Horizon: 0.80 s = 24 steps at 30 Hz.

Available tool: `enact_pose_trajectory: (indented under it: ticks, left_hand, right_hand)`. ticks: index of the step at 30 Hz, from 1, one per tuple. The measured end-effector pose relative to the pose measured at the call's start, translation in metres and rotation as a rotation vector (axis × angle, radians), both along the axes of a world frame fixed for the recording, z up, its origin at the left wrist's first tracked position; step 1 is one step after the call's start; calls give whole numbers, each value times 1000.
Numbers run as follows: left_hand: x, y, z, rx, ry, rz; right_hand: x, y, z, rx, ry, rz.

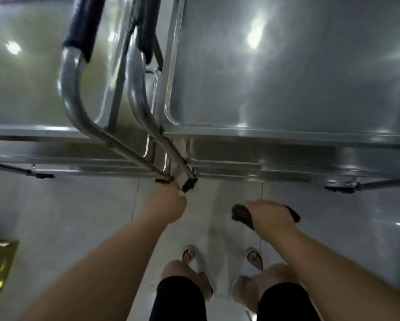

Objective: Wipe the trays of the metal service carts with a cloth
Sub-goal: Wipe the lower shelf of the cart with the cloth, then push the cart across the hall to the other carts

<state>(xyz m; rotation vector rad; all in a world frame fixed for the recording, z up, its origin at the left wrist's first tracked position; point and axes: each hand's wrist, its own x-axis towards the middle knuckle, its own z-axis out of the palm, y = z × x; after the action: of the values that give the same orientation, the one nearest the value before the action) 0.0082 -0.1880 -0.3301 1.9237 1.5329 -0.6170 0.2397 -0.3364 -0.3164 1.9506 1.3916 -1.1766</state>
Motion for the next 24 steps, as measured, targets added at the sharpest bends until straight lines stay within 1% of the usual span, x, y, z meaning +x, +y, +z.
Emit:
enact_pose_trajectory:
  ticks: [5, 7, 10, 11, 14, 15, 18, 24]
  left_hand:
    - [9, -71, 108, -44, 91, -235]
    - [19, -90, 149, -33, 86, -300]
    - [36, -105, 197, 21, 59, -394]
    - [42, -106, 209, 42, 47, -418]
    - [58, -107, 238, 86, 15, -493]
    - [63, -108, 246, 95, 0, -517]
    - [82, -113, 270, 124, -39, -597]
    - [142, -144, 310, 226, -111, -833]
  right_hand:
    - [-6, -61, 108, -46, -22, -154]
    - [-8, -74, 151, -30, -59, -169]
    - [-5, -87, 195, 21, -87, -184]
    - [-2, -88, 206, 43, -99, -213]
    - [8, -94, 237, -27, -124, -323]
    - [10, -99, 248, 2, -147, -348]
    - [16, -123, 282, 191, -276, -379]
    - [42, -178, 345, 250, -334, -549]
